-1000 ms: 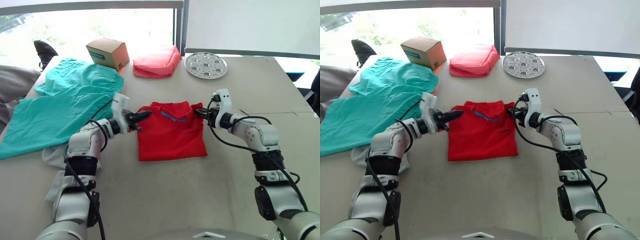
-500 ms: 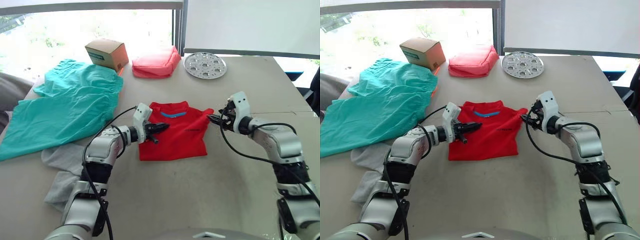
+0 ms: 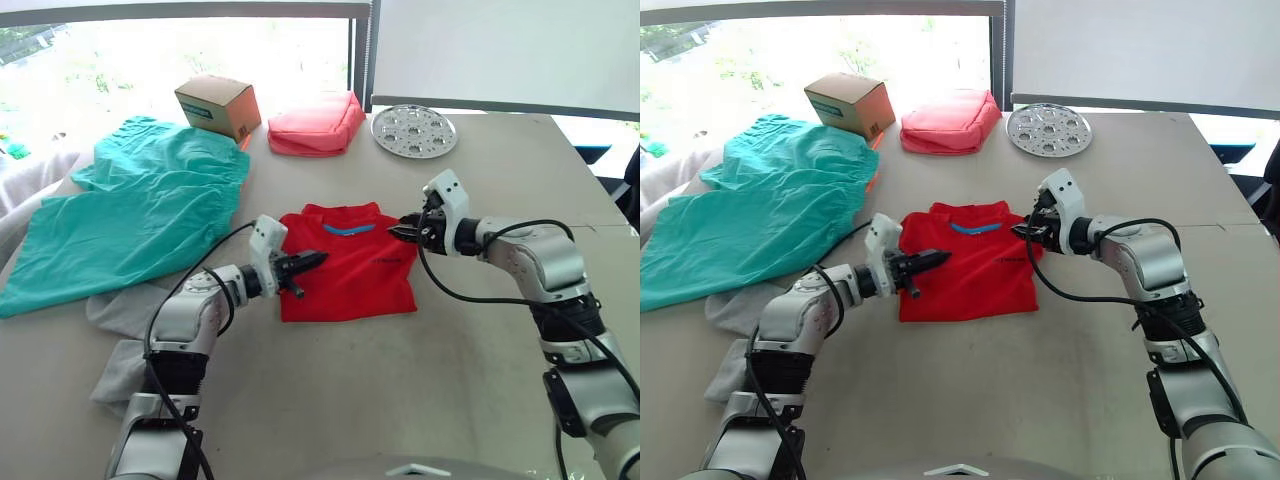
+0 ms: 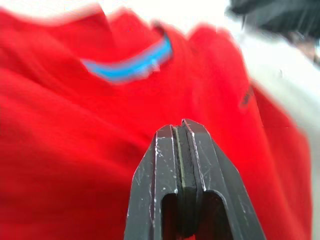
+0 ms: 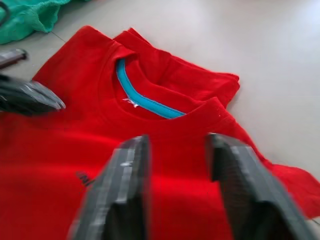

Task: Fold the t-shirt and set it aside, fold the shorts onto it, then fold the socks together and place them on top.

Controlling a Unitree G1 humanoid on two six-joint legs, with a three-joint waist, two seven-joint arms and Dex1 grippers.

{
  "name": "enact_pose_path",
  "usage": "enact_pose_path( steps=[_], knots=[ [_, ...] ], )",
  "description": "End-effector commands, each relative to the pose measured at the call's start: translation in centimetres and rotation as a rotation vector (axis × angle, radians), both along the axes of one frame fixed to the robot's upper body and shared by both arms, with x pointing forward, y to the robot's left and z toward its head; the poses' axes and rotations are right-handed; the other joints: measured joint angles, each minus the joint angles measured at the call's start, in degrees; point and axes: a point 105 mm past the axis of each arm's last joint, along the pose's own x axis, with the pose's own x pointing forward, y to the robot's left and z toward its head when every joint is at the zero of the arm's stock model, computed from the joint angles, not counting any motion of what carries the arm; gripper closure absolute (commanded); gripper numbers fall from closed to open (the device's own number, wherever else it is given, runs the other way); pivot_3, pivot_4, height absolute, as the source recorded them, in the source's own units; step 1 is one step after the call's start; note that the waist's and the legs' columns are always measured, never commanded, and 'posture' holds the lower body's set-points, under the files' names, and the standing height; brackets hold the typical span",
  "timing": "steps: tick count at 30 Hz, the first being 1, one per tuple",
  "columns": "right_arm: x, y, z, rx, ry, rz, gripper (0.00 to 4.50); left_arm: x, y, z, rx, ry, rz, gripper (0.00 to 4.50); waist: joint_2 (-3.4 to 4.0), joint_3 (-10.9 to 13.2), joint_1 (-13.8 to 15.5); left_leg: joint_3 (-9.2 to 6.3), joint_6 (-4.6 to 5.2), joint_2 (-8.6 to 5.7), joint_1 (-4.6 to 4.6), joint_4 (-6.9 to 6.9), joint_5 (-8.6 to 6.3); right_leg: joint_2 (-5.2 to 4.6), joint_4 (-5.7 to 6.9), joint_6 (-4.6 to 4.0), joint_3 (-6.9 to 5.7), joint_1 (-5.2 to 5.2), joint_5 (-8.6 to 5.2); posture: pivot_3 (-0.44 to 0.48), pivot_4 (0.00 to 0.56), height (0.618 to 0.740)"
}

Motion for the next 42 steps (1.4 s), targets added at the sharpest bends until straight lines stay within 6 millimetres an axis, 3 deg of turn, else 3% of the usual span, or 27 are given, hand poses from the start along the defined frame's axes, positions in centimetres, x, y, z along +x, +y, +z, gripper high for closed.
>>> enact_pose_path(
  steps=[1, 2, 3, 8, 9, 10, 17, 29, 35, 36, 39, 41, 42],
  knots=[
    [1.6, -1.8, 1.8, 0.034, -0.032, -0.146, 0.71, 1.1, 3.4, 3.3, -0.032, -0.112, 0.175, 4.50, 0.01, 0.0, -0.1, 0.00, 0.00, 0.01, 0.00, 0.00, 0.00, 0.00, 0.00, 0.00, 0.00, 0.00, 0.00, 0.000, 0.150, 0.739],
    [1.7, -2.0, 1.8, 0.034, -0.029, -0.158, 0.20, 1.1, 3.9, 3.4, -0.029, -0.114, 0.193, 4.50, 0.01, 0.0, -0.1, 0.00, -0.01, 0.00, 0.00, 0.00, 0.00, 0.00, 0.00, 0.00, 0.01, 0.00, 0.01, 0.000, 0.150, 0.739],
    [1.8, -2.2, 1.7, 0.038, -0.021, -0.179, 0.03, 1.2, 4.4, 3.4, -0.018, -0.112, 0.216, 4.17, 0.01, 0.0, -0.1, 0.01, -0.01, -0.01, 0.02, 0.00, 0.00, 0.00, 0.01, 0.00, 0.01, 0.00, 0.01, 0.000, 0.150, 0.739],
    [1.4, -3.5, 0.6, 0.080, 0.072, -0.290, 0.00, 2.0, 7.6, 2.5, 0.056, -0.052, 0.396, 2.16, 0.01, 0.0, -0.1, 0.01, -0.01, -0.06, 0.02, -0.01, 0.00, 0.01, 0.02, 0.00, 0.00, 0.01, 0.01, 0.000, 0.150, 0.739],
    [1.2, -3.7, 0.3, 0.089, 0.097, -0.303, 0.00, 1.8, 7.6, 2.2, 0.045, -0.016, 0.394, 1.52, 0.01, 0.0, -0.1, 0.02, -0.01, -0.07, 0.02, -0.01, 0.00, 0.01, 0.02, 0.00, 0.01, 0.01, 0.01, 0.000, 0.150, 0.739],
    [1.1, -3.8, -0.1, 0.100, 0.123, -0.316, 0.00, 1.5, 7.4, 1.9, 0.035, 0.013, 0.382, 1.17, 0.01, 0.0, -0.1, 0.01, -0.01, -0.08, 0.02, -0.01, 0.00, 0.01, 0.02, 0.01, 0.00, 0.01, 0.01, 0.000, 0.150, 0.739],
    [0.5, -3.5, -1.1, 0.128, 0.196, -0.343, 0.00, 1.4, 7.2, -0.2, 0.028, 0.141, 0.438, 1.17, 0.04, 0.0, -0.4, 0.03, -0.01, -0.08, 0.06, -0.01, 0.00, 0.02, 0.03, 0.01, 0.01, 0.03, 0.01, 0.000, 0.150, 0.739],
    [1.4, -2.2, -1.8, 0.203, 0.237, -0.354, 0.00, 5.3, 5.5, -0.2, 0.043, 0.081, 0.359, 1.17, 0.10, 0.0, 1.0, -0.11, -0.06, -0.30, 0.19, 0.01, 0.06, 0.02, -0.02, 0.00, -0.11, 0.33, -0.01, 0.000, 0.150, 0.739],
    [1.7, -2.0, -2.1, 0.199, 0.231, -0.357, 0.00, 5.7, 4.1, -1.8, 0.090, 0.094, 0.270, 1.17, 0.14, 0.0, 0.8, -0.13, -0.06, -0.27, 0.19, -0.04, 0.06, 0.05, 0.02, 0.01, -0.12, 0.31, 0.00, 0.000, 0.150, 0.739],
    [1.9, -2.0, -2.2, 0.198, 0.229, -0.359, 0.00, 5.7, 4.0, -2.2, 0.101, 0.095, 0.257, 1.41, 0.16, -0.1, 0.9, -0.13, -0.06, -0.28, 0.19, -0.04, 0.06, 0.05, 0.02, 0.01, -0.15, 0.33, 0.00, 0.000, 0.150, 0.739],
    [2.2, -1.9, -2.5, 0.187, 0.218, -0.368, 0.79, 5.6, 3.7, -2.8, 0.112, 0.100, 0.232, 2.36, 0.18, -0.1, 0.9, -0.13, -0.05, -0.30, 0.18, -0.02, 0.07, 0.03, 0.00, 0.01, -0.15, 0.35, 0.00, 0.000, 0.150, 0.739],
    [2.5, -1.7, -2.4, 0.171, 0.187, -0.360, 1.93, 5.6, 3.6, -2.8, 0.119, 0.091, 0.218, 3.44, 0.18, -0.1, 0.9, -0.21, -0.04, -0.31, 0.17, 0.00, 0.07, 0.01, -0.01, 0.02, -0.11, 0.34, 0.00, 0.000, 0.150, 0.739],
    [2.6, -1.7, -2.4, 0.165, 0.171, -0.354, 2.26, 5.6, 3.5, -2.8, 0.121, 0.086, 0.212, 3.81, 0.18, -0.1, 0.8, -0.23, -0.04, -0.32, 0.17, 0.00, 0.07, 0.01, 0.00, 0.02, -0.09, 0.34, 0.00, 0.000, 0.150, 0.739]
  ],
)
